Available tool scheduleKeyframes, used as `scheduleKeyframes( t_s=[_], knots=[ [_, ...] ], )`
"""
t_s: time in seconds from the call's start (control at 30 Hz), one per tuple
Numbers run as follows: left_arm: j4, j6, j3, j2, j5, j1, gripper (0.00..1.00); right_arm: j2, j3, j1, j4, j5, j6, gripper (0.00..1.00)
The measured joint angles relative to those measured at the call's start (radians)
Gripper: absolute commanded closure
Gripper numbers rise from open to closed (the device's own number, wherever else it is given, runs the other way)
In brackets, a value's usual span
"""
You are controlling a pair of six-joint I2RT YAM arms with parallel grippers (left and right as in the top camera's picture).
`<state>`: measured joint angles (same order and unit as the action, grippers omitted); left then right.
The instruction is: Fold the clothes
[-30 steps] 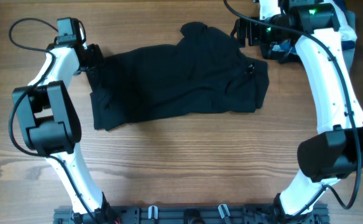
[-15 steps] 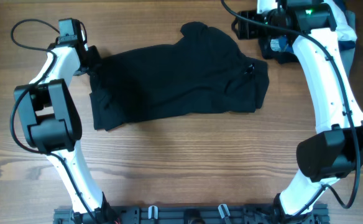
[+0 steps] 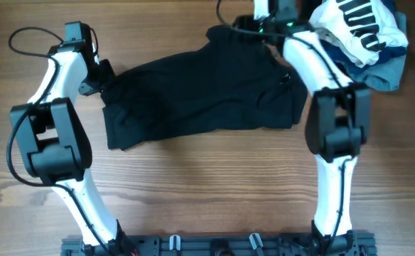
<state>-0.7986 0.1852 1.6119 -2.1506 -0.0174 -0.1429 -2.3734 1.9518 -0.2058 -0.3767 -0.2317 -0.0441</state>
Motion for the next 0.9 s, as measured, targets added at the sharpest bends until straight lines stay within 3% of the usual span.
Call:
scheduleKeyframes(
  t_s=[0.1,0.17,0.2,0.27,0.37,0.5,0.63,0.67,0.73,0.77,0.9],
  knots=[
    [-0.01,0.0,0.0,0.0,0.0,0.0,0.96,-0.052,0.0,-0.012,0.027,0.0,0.0,0.23],
    [-0.009,0.0,0.0,0.0,0.0,0.0,0.96,-0.079,0.0,-0.022,0.043,0.0,-0.001,0.36],
    [-0.01,0.0,0.0,0.0,0.0,0.0,0.96,-0.092,0.0,-0.028,0.049,0.0,-0.005,0.43],
    [-0.009,0.0,0.0,0.0,0.0,0.0,0.96,-0.114,0.0,-0.042,0.049,0.003,-0.006,0.7],
    [-0.009,0.0,0.0,0.0,0.0,0.0,0.96,-0.125,0.002,-0.052,0.041,0.027,-0.02,0.96],
    [-0.008,0.0,0.0,0.0,0.0,0.0,0.96,-0.114,0.009,-0.053,-0.031,0.047,-0.035,0.96],
    [-0.008,0.0,0.0,0.0,0.0,0.0,0.96,-0.034,0.009,-0.053,-0.241,0.069,-0.046,0.96],
    [-0.008,0.0,0.0,0.0,0.0,0.0,0.96,-0.027,0.009,-0.053,-0.26,0.069,-0.05,0.9],
    [-0.008,0.0,0.0,0.0,0.0,0.0,0.96,0.028,0.013,-0.053,-0.365,0.066,-0.055,0.21],
    [-0.007,0.0,0.0,0.0,0.0,0.0,0.96,0.041,0.013,-0.053,-0.402,0.061,-0.06,0.05],
    [-0.005,0.0,0.0,0.0,0.0,0.0,0.96,0.049,0.01,-0.053,-0.447,0.056,-0.056,0.0]
  ],
)
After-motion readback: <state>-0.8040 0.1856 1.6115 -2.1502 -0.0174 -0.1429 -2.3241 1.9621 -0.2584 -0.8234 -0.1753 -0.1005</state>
